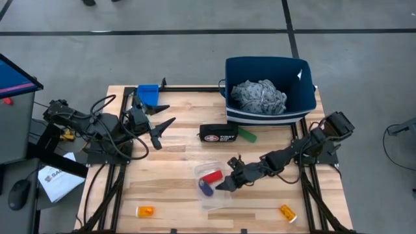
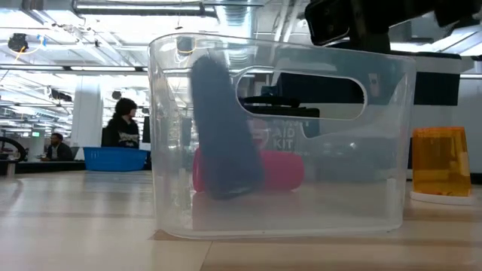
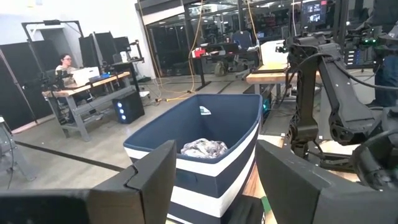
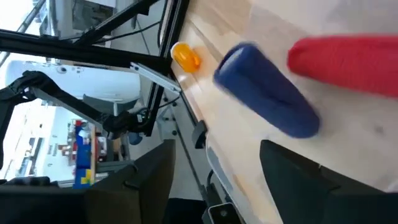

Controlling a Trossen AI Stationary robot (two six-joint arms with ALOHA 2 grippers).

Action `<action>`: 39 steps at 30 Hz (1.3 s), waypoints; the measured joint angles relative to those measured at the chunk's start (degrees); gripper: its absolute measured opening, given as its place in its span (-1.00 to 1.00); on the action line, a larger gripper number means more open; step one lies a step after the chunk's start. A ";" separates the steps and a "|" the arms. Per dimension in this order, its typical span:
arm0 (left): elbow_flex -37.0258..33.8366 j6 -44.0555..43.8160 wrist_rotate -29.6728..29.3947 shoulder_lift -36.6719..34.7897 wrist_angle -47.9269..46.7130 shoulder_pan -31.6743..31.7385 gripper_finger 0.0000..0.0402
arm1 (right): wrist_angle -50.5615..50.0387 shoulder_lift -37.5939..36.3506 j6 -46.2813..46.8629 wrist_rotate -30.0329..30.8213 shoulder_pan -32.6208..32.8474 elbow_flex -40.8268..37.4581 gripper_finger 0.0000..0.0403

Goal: Pick & place medical supplies in basket/bin
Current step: Put the green bandage into the transparent bin

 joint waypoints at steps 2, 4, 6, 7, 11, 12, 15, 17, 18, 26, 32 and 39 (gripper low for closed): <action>0.02 0.04 0.00 0.00 0.02 0.00 0.04 | -0.48 -1.31 -1.12 0.34 -0.83 -0.01 0.13; 0.02 0.05 0.01 0.00 0.00 0.00 0.04 | -2.12 -3.28 -2.54 0.83 -1.70 0.01 0.13; 0.02 0.06 0.02 0.00 0.02 0.00 0.04 | -4.09 -5.25 -3.94 1.62 -2.63 0.01 0.13; 0.02 0.08 0.02 0.00 0.00 0.01 0.04 | -5.71 -6.55 -4.79 1.91 -3.09 0.01 0.13; 0.02 0.08 0.02 0.00 0.00 -0.01 0.04 | -14.17 -12.86 -8.40 2.62 -4.73 0.05 0.13; 0.02 0.08 0.03 0.00 0.03 0.00 0.04 | -17.50 -14.69 -9.16 2.82 -5.10 0.05 0.13; 0.02 1.12 0.04 0.00 0.02 -0.01 0.04 | -31.33 -20.78 -10.34 3.82 -6.46 0.03 0.13; 0.02 1.71 -0.02 0.00 0.04 0.01 0.04 | -40.42 -24.68 -11.34 5.60 -7.65 0.03 0.13; 0.02 1.78 -0.17 0.00 0.04 -0.01 0.04 | -44.80 -26.36 -12.29 6.22 -8.39 0.04 0.13; 0.02 1.77 -0.95 0.00 0.07 0.00 0.04 | -63.81 -29.57 -30.44 6.69 -13.99 0.03 0.13; 0.04 1.56 -2.82 0.00 0.38 -0.01 0.04 | -68.30 -24.39 -38.60 12.23 -13.76 0.03 0.13; 0.04 0.95 -3.47 0.03 2.03 -0.01 0.04 | -70.35 -19.21 -37.87 26.30 -9.83 -0.82 0.13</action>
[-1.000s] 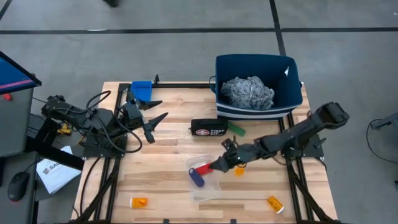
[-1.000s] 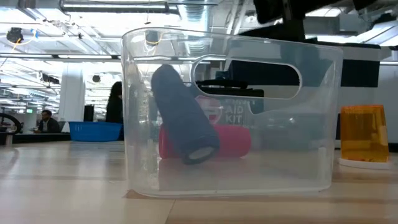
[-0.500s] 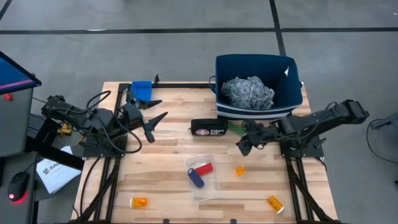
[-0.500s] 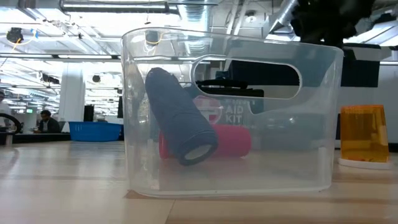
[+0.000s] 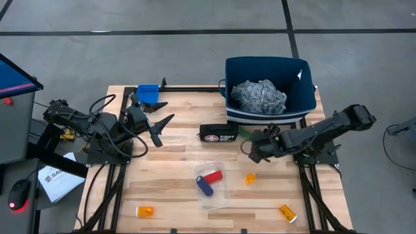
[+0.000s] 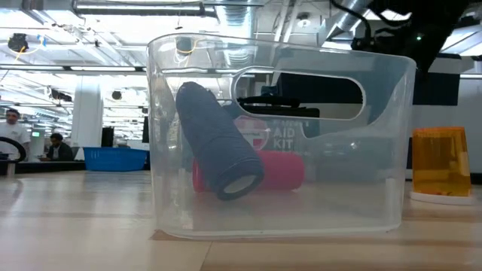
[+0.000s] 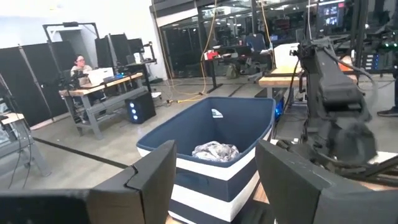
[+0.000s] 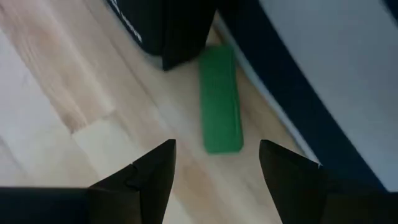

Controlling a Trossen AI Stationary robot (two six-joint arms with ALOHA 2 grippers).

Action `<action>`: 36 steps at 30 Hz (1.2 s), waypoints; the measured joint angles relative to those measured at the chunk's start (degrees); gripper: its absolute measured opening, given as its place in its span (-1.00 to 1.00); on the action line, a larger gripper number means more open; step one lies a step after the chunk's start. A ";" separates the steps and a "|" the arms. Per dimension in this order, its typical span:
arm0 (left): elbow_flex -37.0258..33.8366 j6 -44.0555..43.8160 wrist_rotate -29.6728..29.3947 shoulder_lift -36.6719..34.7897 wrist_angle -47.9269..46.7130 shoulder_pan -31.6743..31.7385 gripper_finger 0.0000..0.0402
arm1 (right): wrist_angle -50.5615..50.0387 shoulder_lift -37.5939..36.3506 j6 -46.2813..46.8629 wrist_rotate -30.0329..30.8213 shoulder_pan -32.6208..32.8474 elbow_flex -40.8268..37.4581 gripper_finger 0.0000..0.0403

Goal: Pick & place medical supplies in basket/bin
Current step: Put the green bandage into the transparent bin

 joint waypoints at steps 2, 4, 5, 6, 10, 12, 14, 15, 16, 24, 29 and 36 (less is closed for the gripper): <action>0.02 0.00 -0.35 0.23 0.80 0.00 0.04 | 2.96 -0.22 1.44 4.01 2.12 -1.62 0.13; 0.02 -0.12 -0.55 0.28 1.18 0.01 0.04 | 5.22 -0.88 5.06 7.48 4.21 -3.53 0.13; 0.02 -0.44 -0.58 0.43 1.67 0.00 0.04 | 5.66 -1.31 7.47 9.12 5.23 -4.54 0.13; 0.04 -1.10 -0.60 0.51 1.97 0.01 0.04 | 6.17 -1.76 9.84 10.60 6.33 -5.66 0.13; 0.02 -2.77 -0.60 0.61 1.99 0.00 0.04 | 7.59 -2.40 17.91 14.83 10.03 -10.52 0.13; 0.02 -3.04 -0.59 0.89 2.35 0.00 0.04 | 9.98 -2.19 20.24 15.80 11.40 -12.97 0.13; 0.02 -3.08 -0.55 0.98 2.50 0.02 0.04 | 14.89 -1.75 20.70 16.54 12.39 -15.44 0.13; 0.02 -3.19 -0.57 0.96 2.73 0.01 0.04 | 17.12 -1.77 20.63 17.15 12.68 -16.64 0.13; 0.02 -3.46 -0.60 1.00 2.92 0.00 0.04 | 19.65 -1.79 20.41 17.58 12.81 -17.70 0.13; 0.02 -6.51 -0.55 1.19 2.80 0.00 0.04 | 27.99 -1.79 20.09 19.75 10.56 -24.74 0.13; 0.02 -8.86 0.01 1.17 2.67 0.00 0.04 | 32.88 -1.81 16.81 21.61 9.26 -26.91 0.13; 0.02 -10.58 0.93 1.17 2.56 0.00 0.04 | 46.76 -1.81 10.14 21.26 7.07 -31.65 0.13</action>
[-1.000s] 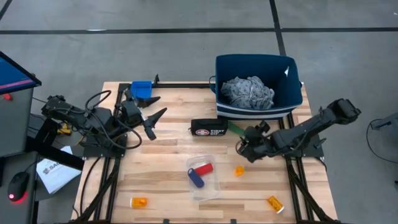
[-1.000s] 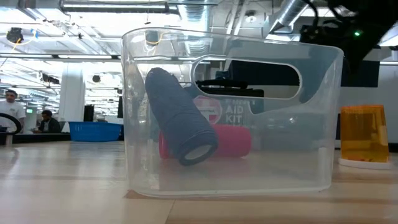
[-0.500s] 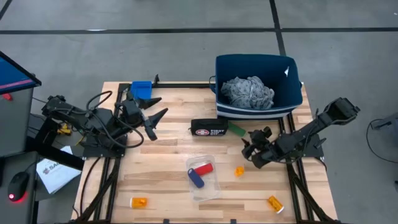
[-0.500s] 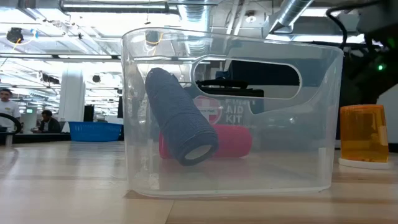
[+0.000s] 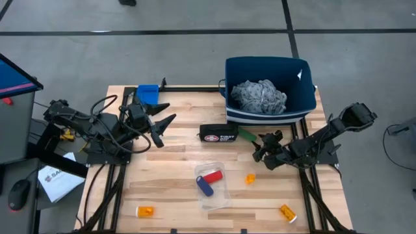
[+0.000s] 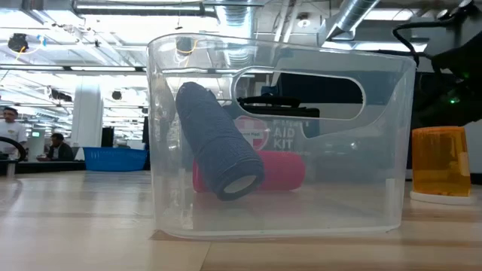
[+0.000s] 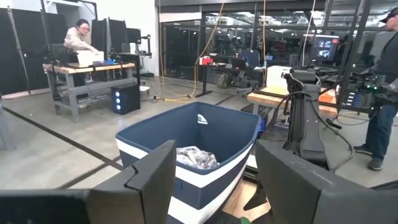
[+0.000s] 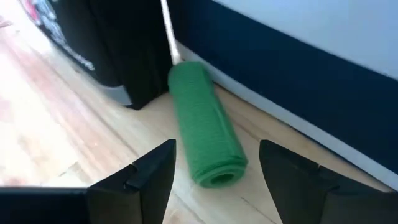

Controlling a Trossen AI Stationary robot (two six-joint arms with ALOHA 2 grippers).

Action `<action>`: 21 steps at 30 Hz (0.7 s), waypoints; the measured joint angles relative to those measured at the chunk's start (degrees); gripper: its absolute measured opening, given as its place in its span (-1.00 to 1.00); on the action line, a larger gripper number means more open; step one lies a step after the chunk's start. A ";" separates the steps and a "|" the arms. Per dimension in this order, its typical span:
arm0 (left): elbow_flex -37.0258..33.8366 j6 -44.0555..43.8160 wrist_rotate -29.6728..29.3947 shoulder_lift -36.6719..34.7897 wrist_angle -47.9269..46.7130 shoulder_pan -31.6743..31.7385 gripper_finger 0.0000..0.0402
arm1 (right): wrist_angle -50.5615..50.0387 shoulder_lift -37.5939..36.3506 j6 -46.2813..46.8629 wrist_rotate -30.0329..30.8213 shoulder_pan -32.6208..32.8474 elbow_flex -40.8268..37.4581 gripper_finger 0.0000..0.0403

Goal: Pick & place medical supplies in basket/bin
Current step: Put the green bandage into the transparent bin

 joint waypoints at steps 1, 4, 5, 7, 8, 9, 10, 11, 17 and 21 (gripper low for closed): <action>0.00 0.00 0.00 0.00 0.00 0.02 0.04 | 1.90 0.00 -1.49 -0.70 -0.42 -0.61 0.13; 0.00 -0.02 0.01 0.00 0.00 0.00 0.04 | 4.77 0.00 -4.82 -2.37 -2.01 -1.76 0.13; 0.00 -0.01 0.01 0.00 0.00 0.01 0.04 | 4.83 0.00 -5.20 -2.77 -2.50 -2.06 0.13; 0.00 -0.01 0.02 0.00 0.00 0.00 0.04 | 4.81 0.00 -5.41 -3.69 -3.56 -2.65 0.13; 0.00 -0.02 0.02 0.00 0.00 0.00 0.04 | 5.31 0.00 -5.72 -4.15 -4.10 -3.00 0.13; 0.00 -0.03 0.00 0.00 0.00 0.00 0.04 | 6.48 0.00 -6.28 -4.63 -4.54 -3.50 0.13; 0.00 -0.03 0.02 0.00 0.00 0.00 0.04 | 8.02 0.00 -7.05 -5.26 -4.94 -4.08 0.13; 0.00 -0.03 0.02 0.00 0.00 0.00 0.04 | 9.90 0.00 -8.16 -6.11 -5.33 -4.64 0.13; 0.00 -0.03 0.02 0.00 0.00 0.02 0.04 | 13.72 0.00 -12.62 -9.53 -8.04 -5.23 0.13; -0.01 -0.03 0.02 0.00 0.00 0.01 0.04 | 14.80 0.08 -15.59 -13.05 -9.96 -5.23 0.13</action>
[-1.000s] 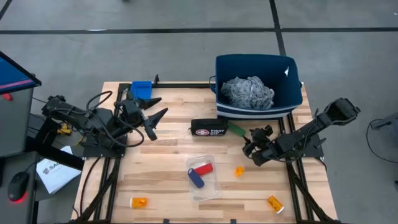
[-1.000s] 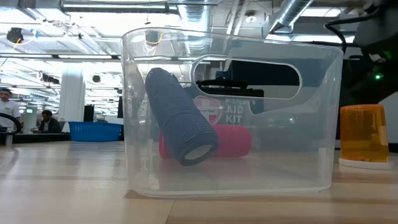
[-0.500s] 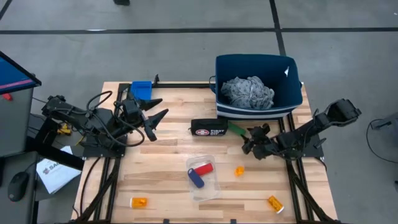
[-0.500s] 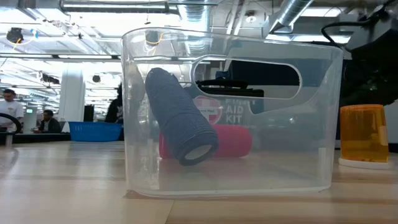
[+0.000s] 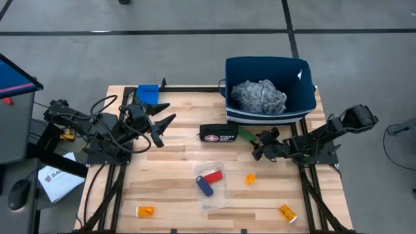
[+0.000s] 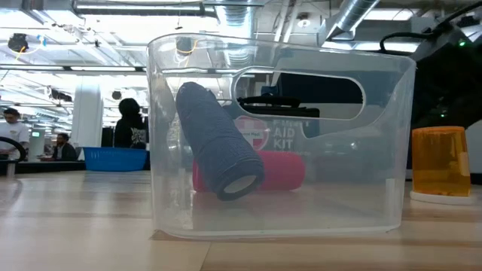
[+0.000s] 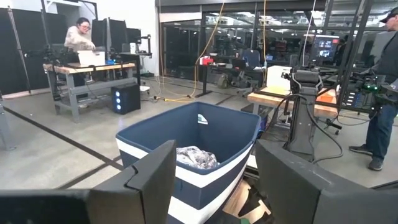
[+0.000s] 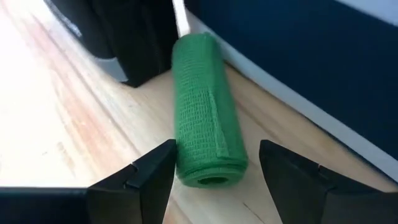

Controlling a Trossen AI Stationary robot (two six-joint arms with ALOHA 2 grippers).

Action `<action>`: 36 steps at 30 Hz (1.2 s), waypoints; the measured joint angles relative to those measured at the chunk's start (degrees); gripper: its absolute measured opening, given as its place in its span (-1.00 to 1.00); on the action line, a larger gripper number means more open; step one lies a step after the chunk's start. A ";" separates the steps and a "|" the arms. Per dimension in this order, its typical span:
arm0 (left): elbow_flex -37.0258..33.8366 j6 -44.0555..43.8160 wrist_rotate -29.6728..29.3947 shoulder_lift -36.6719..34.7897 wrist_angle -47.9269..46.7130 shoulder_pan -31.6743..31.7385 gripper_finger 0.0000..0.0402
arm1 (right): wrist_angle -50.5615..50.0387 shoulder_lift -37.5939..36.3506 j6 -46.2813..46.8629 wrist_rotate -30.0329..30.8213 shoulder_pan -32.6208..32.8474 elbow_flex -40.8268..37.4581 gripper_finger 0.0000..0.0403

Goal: Pick & place medical supplies in basket/bin
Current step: Put the green bandage into the transparent bin

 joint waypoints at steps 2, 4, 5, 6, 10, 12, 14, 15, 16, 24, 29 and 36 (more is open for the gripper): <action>-0.01 0.00 0.00 0.00 0.00 0.00 0.04 | 1.38 0.91 -1.75 -1.84 -0.68 0.00 0.13; -0.01 0.00 0.02 0.00 0.00 -0.01 0.04 | 2.85 2.31 -2.44 -3.30 -1.20 0.00 0.12; -0.01 0.00 0.02 0.00 0.00 0.01 0.04 | 3.56 3.33 -2.42 -3.52 -1.30 0.00 0.11; -0.01 0.00 0.02 -0.01 0.00 -0.01 0.04 | 4.38 4.28 -2.43 -3.96 -1.37 0.00 0.09; -0.01 0.00 0.02 -0.02 0.00 -0.01 0.04 | 8.67 7.85 -1.31 -4.71 -1.35 0.07 -0.06; -0.01 -0.02 0.02 -0.02 0.00 -0.01 0.04 | 10.46 9.17 -0.15 -4.65 -1.35 0.04 -0.16; -0.01 -0.02 0.02 -0.02 -0.02 -0.01 0.04 | 11.90 10.16 0.61 -4.37 -1.35 0.04 -0.25; -0.01 -0.02 0.02 -0.02 -0.02 0.00 0.04 | 12.43 10.37 0.80 -4.33 -1.35 0.04 -0.30; -0.01 -0.02 0.02 -0.02 -0.01 -0.01 0.04 | 12.44 10.44 1.29 -4.33 -1.35 0.17 -0.35; -0.03 -0.21 0.04 -0.02 -0.02 -0.01 0.04 | 9.39 9.63 3.07 -6.00 0.41 2.45 -0.62; -0.03 -0.20 0.04 -0.02 -0.04 -0.01 0.04 | -1.07 6.20 6.93 -6.56 4.55 5.15 -0.73; -0.03 0.04 0.22 -0.02 -0.22 -0.01 0.04 | -24.99 0.59 21.14 -3.10 10.91 10.02 -0.77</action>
